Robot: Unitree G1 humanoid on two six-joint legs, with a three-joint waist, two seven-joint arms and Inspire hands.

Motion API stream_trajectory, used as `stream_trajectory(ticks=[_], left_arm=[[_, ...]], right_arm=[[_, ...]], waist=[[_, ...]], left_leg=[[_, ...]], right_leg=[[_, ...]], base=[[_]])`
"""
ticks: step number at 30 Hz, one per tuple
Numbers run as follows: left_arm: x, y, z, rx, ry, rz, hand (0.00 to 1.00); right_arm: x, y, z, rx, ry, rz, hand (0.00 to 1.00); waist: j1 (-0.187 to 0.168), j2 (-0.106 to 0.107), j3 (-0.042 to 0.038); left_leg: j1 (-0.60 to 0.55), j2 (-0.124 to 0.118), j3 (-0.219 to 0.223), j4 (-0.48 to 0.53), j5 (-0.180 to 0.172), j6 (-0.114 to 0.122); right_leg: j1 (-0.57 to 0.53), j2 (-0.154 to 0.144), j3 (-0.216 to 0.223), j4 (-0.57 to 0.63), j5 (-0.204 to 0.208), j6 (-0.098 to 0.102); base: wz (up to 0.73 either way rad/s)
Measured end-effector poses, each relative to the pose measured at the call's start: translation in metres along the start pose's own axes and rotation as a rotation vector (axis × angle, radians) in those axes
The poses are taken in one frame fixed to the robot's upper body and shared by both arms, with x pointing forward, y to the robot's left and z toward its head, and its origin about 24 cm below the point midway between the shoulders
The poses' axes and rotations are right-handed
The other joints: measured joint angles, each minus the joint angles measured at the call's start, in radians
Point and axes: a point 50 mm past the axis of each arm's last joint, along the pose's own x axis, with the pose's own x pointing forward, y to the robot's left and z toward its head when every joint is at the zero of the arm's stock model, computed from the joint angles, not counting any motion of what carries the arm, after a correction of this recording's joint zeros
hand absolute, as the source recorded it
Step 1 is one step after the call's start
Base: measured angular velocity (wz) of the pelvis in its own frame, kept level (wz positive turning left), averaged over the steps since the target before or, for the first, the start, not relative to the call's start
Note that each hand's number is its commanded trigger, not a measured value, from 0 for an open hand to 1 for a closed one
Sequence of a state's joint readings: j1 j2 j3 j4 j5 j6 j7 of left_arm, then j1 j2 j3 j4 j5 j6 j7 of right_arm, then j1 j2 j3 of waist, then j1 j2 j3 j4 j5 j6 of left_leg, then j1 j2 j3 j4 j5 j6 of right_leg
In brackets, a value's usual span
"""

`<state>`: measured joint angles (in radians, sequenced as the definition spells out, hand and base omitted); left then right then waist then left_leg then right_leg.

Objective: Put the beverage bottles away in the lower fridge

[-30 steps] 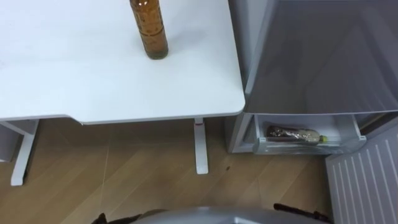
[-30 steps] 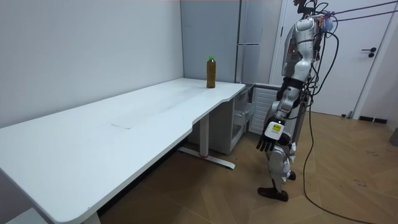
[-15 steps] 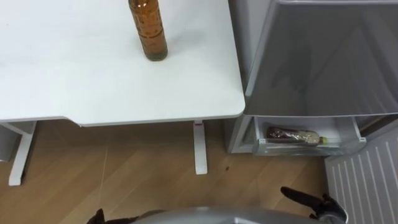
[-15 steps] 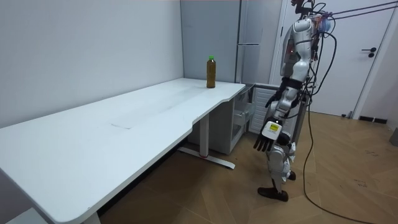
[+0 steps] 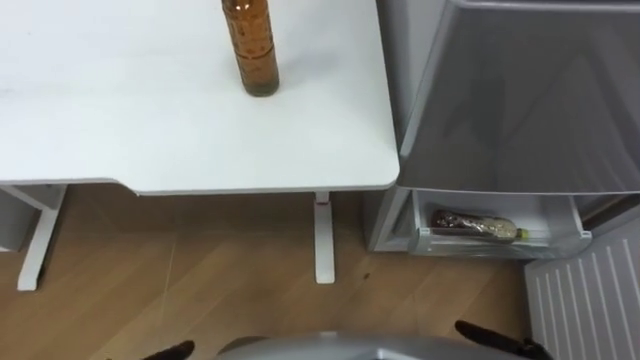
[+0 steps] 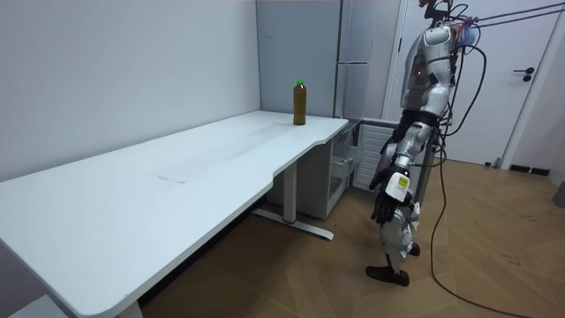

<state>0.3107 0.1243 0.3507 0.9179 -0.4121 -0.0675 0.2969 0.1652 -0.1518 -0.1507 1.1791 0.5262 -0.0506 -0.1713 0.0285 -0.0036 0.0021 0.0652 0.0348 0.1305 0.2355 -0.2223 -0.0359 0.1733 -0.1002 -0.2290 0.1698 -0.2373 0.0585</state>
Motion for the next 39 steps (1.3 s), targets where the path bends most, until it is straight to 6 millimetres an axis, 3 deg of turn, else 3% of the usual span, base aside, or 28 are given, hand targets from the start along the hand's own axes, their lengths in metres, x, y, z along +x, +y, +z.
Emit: stream_trajectory(ticks=[3,6,10,15,17,23,30,31,39], left_arm=[[-0.003,-0.002,0.042,-0.092,-0.185,0.095,0.00],[-0.015,-0.007,0.082,-0.106,-0.414,0.155,0.00],[-0.043,-0.011,0.131,-0.226,-0.678,0.195,0.00],[-0.071,-0.014,0.164,-0.328,-0.857,0.207,0.00],[-0.084,-0.017,0.178,-0.382,-0.933,0.175,0.00],[-0.110,-0.038,0.195,-0.399,-1.042,0.011,0.00],[-0.120,-0.062,0.197,-0.317,-1.082,-0.160,0.00],[-0.122,-0.067,0.198,-0.309,-1.090,-0.190,0.00],[-0.143,-0.092,0.206,-0.256,-1.160,-0.405,0.00]], right_arm=[[0.000,0.000,0.002,-0.024,-0.014,0.002,0.00],[0.001,0.000,0.009,-0.030,-0.051,-0.002,0.00],[0.001,-0.001,0.011,-0.027,-0.077,-0.006,0.00],[0.001,-0.004,0.006,-0.029,-0.060,-0.002,0.00],[0.001,-0.005,0.005,-0.025,-0.058,0.001,0.00],[0.001,-0.004,0.003,-0.026,-0.044,0.032,0.00],[0.000,-0.006,-0.010,-0.060,0.020,0.071,0.00],[0.000,-0.005,-0.011,-0.080,0.023,0.082,0.00],[0.000,0.000,-0.011,-0.151,0.029,0.138,0.00]], waist=[[0.010,0.005,-0.0050],[0.015,0.004,-0.0045],[0.016,-0.001,-0.0063],[0.006,-0.012,-0.0084],[0.004,-0.012,-0.0053],[-0.014,-0.009,-0.0040],[-0.038,0.001,0.0008],[-0.043,0.004,0.0048],[-0.062,0.000,0.0070]], left_leg=[[-0.003,0.000,-0.012,0.003,0.000,0.000],[-0.003,-0.003,-0.024,0.003,0.001,0.000],[-0.003,-0.004,-0.028,0.000,0.002,-0.001],[-0.003,-0.007,-0.035,0.000,0.002,0.000],[-0.002,-0.007,-0.038,0.002,0.002,0.000],[-0.003,-0.010,-0.059,0.005,0.002,0.000],[-0.001,-0.010,-0.063,0.005,0.002,0.000],[-0.002,-0.010,-0.062,0.004,0.002,0.000],[-0.003,-0.010,-0.050,-0.001,0.002,0.000]], right_leg=[[0.001,0.001,-0.014,0.001,0.000,0.000],[0.005,0.000,-0.021,0.003,0.000,0.000],[0.006,0.000,-0.024,0.000,0.000,0.000],[0.007,-0.002,-0.031,0.001,0.000,0.000],[0.011,-0.002,-0.032,0.000,0.000,0.000],[0.019,-0.001,-0.044,-0.002,0.000,0.000],[0.019,0.000,-0.041,-0.001,0.000,0.000],[0.017,0.000,-0.039,-0.001,0.000,0.000],[0.006,0.000,-0.020,-0.001,0.000,0.000]], base=[[0.12],[0.06],[0.00],[0.03],[0.00],[0.06],[0.00],[-0.05],[-0.06]])
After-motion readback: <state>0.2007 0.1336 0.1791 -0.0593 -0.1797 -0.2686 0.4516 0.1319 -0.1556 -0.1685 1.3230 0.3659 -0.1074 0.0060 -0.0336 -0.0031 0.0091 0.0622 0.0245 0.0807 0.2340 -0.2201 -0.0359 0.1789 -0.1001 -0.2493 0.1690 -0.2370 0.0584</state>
